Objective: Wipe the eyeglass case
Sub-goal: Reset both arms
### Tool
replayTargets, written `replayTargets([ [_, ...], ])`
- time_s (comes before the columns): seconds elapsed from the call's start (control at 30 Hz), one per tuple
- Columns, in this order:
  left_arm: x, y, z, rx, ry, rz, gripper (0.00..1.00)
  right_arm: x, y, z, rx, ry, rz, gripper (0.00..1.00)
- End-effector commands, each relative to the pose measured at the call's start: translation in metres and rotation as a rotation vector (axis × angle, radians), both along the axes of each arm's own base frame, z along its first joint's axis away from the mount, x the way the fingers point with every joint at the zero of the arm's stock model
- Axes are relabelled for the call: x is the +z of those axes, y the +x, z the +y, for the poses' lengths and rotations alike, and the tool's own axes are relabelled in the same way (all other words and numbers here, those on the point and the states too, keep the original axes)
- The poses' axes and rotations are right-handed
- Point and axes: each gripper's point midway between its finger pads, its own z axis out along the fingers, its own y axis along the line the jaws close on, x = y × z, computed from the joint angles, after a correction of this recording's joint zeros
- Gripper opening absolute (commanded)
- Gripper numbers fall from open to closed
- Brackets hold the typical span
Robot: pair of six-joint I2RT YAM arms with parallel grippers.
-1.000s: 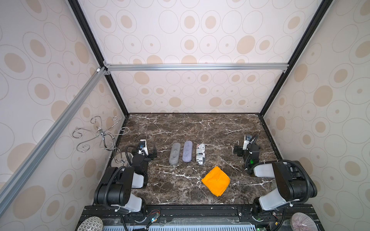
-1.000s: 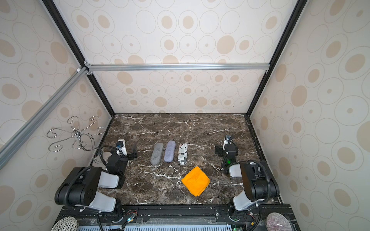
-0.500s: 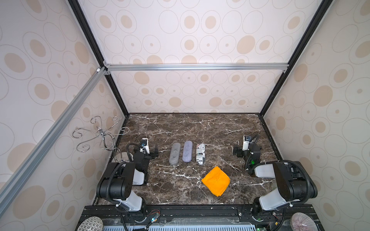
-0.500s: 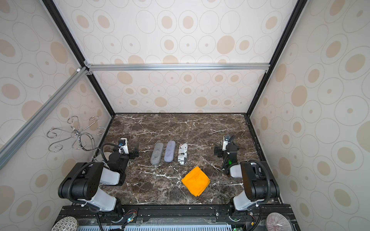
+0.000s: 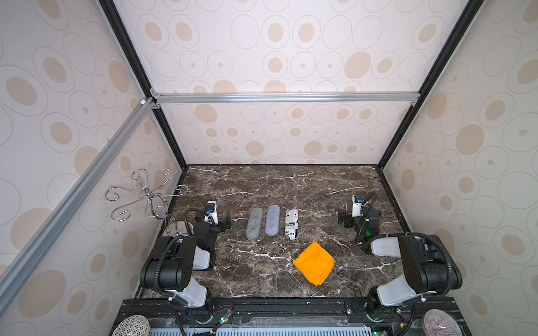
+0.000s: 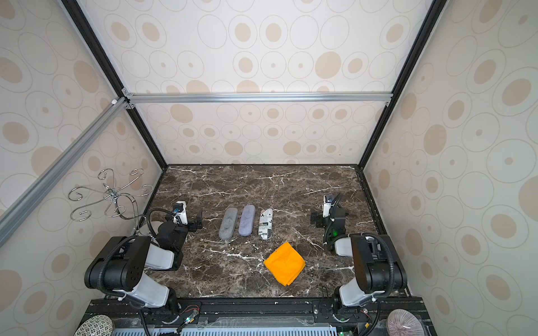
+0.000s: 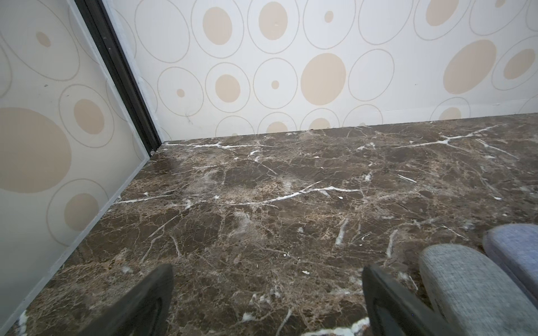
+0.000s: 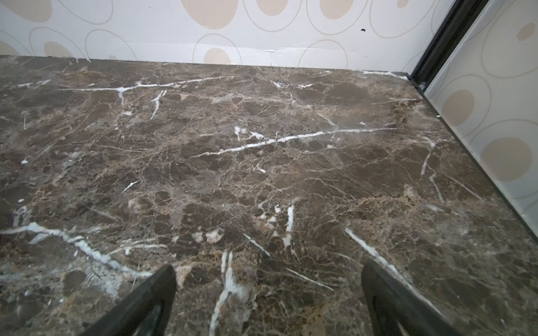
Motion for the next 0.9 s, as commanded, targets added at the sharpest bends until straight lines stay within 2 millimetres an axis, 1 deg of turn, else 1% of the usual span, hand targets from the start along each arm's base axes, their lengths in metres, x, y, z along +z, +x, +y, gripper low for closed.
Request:
replayTargets([
  [0.0,0.009,0.004,0.005,0.019,0.002,-0.029,1.00,-0.001,0.004,-0.002,-0.009,-0.005,0.009,1.00],
  [0.13,0.009,0.004,0.004,0.017,0.001,-0.028,1.00,0.001,0.001,-0.001,-0.002,-0.007,0.001,1.00],
  [0.4,0.010,0.004,0.004,0.016,0.001,-0.029,1.00,0.003,0.001,-0.003,-0.018,0.000,-0.013,1.00],
  [0.43,0.010,0.004,0.004,0.018,0.002,-0.030,1.00,0.009,-0.006,-0.001,-0.002,0.001,-0.067,1.00],
  [0.47,0.010,0.004,0.004,0.016,0.003,-0.030,1.00,0.013,-0.022,-0.005,-0.020,0.004,-0.131,1.00],
  [0.5,0.010,0.004,0.004,0.017,0.001,-0.029,1.00,0.019,-0.033,-0.008,-0.036,0.010,-0.202,1.00],
  [0.53,0.010,0.004,0.004,0.018,0.002,-0.030,1.00,0.021,-0.037,-0.005,-0.018,0.009,-0.248,1.00],
  [0.57,0.010,0.004,0.004,0.018,0.002,-0.030,1.00,0.022,-0.033,0.002,0.023,0.006,-0.263,0.99],
  [0.6,0.009,0.004,0.004,0.018,0.002,-0.029,1.00,0.021,-0.027,0.003,0.031,0.008,-0.256,1.00],
  [0.63,0.010,0.004,0.004,0.018,0.002,-0.030,1.00,0.011,-0.023,-0.006,-0.026,0.003,-0.173,1.00],
  [0.67,0.009,0.005,0.004,0.017,0.002,-0.029,1.00,0.004,-0.018,-0.020,-0.121,0.007,-0.069,1.00],
  [0.7,0.010,0.004,0.004,0.018,0.002,-0.030,1.00,0.006,-0.010,-0.029,-0.179,0.006,-0.034,0.99],
  [0.73,0.010,0.004,0.004,0.018,0.002,-0.030,1.00,0.005,0.001,-0.023,-0.137,-0.015,-0.050,1.00],
  [0.77,0.009,0.004,0.004,0.017,0.002,-0.029,1.00,0.005,0.002,-0.015,-0.102,-0.037,-0.060,1.00],
  [0.8,0.009,0.004,0.004,0.017,0.002,-0.029,1.00,0.001,0.001,-0.011,-0.080,-0.033,-0.015,1.00],
  [0.83,0.010,0.004,0.004,0.018,0.002,-0.029,1.00,0.000,0.000,-0.010,-0.077,-0.028,0.015,0.99],
  [0.87,0.009,0.004,0.004,0.018,0.002,-0.029,1.00,0.003,0.002,-0.011,-0.080,-0.028,-0.022,1.00],
])
